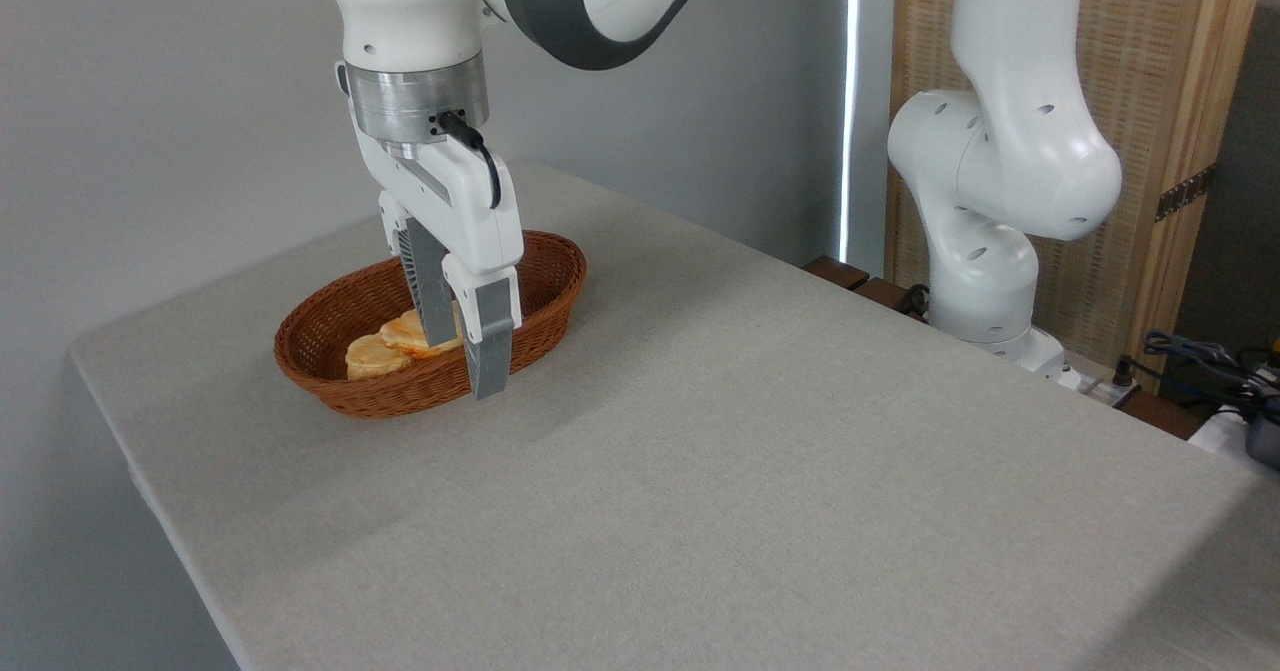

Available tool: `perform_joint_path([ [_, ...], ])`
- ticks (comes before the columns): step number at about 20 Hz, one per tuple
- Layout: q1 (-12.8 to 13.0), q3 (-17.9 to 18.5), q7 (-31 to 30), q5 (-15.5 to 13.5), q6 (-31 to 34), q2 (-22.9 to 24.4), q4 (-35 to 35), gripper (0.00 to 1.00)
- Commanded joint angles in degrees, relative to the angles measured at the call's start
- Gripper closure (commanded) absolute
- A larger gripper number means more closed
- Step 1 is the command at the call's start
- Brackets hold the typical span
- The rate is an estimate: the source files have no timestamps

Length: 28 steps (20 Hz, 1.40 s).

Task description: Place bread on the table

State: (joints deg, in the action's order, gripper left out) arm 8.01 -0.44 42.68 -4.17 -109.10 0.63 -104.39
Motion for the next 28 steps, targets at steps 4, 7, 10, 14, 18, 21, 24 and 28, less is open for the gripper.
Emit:
perform_joint_path([
  [4,0.3,0.1,-0.4,-0.1,1.5,0.3,0.2,0.0],
  [7,0.3,0.1,-0.4,-0.1,1.4,0.2,0.2,0.0],
  [10,0.3,-0.7,-0.4,-0.2,1.4,0.0,0.2,0.0],
  [14,0.4,-1.9,-2.6,-1.8,0.6,0.1,0.2,0.0],
  [18,0.5,-5.9,-10.1,-6.2,-2.9,-0.8,0.2,0.0],
  [21,0.5,-9.1,-11.4,-6.4,-4.5,-2.6,0.2,0.0],
  [24,0.5,-12.0,-11.4,-6.5,-6.6,-4.8,0.2,0.0],
  [28,1.2,-13.4,-11.5,-6.3,-8.9,-7.7,0.2,0.0],
])
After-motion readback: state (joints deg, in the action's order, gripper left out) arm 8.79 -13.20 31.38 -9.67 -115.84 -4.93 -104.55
